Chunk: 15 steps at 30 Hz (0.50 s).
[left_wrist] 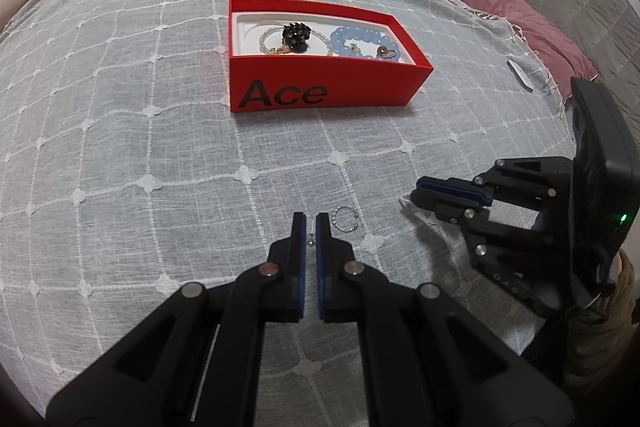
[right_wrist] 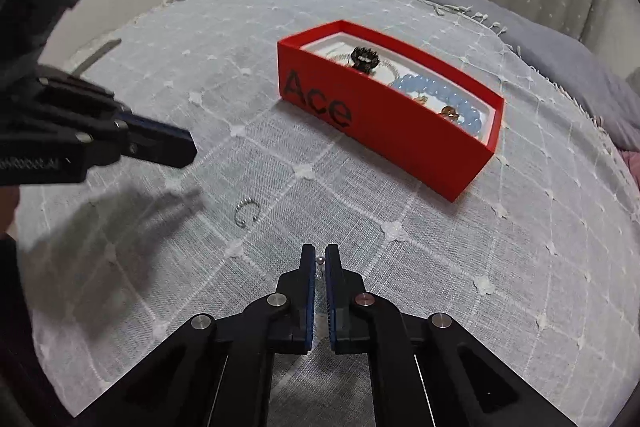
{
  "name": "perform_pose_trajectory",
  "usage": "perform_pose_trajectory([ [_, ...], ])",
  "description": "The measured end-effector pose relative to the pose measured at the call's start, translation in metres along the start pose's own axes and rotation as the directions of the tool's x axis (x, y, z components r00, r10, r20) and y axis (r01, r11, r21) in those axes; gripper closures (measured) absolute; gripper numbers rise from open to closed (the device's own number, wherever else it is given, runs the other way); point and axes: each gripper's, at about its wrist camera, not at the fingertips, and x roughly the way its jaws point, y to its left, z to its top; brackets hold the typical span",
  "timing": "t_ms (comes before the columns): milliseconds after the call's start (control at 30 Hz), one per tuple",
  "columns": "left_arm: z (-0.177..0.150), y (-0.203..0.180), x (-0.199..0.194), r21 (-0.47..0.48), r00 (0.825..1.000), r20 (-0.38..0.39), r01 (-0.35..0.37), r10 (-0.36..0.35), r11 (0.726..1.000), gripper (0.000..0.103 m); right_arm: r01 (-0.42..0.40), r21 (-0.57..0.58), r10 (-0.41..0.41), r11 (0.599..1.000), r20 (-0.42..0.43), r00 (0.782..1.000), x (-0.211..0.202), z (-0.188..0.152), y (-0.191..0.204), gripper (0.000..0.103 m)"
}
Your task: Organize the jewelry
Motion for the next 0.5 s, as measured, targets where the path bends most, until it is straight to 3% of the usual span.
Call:
perform_pose_trajectory([
  [300,0.001,0.001,-0.001,-0.001,1.000,0.000,-0.003,0.003,1.000,0.098,-0.033,0.079,0.032,0.996,0.019,0.999,-0.011,0.001,-0.013,0.099],
  [500,0.001,0.002,-0.001,-0.002,1.000,0.003,-0.004,0.004,1.000,0.098,-0.101,0.145,0.093,0.984,0.061,0.994,-0.020,0.002,-0.024,0.098],
])
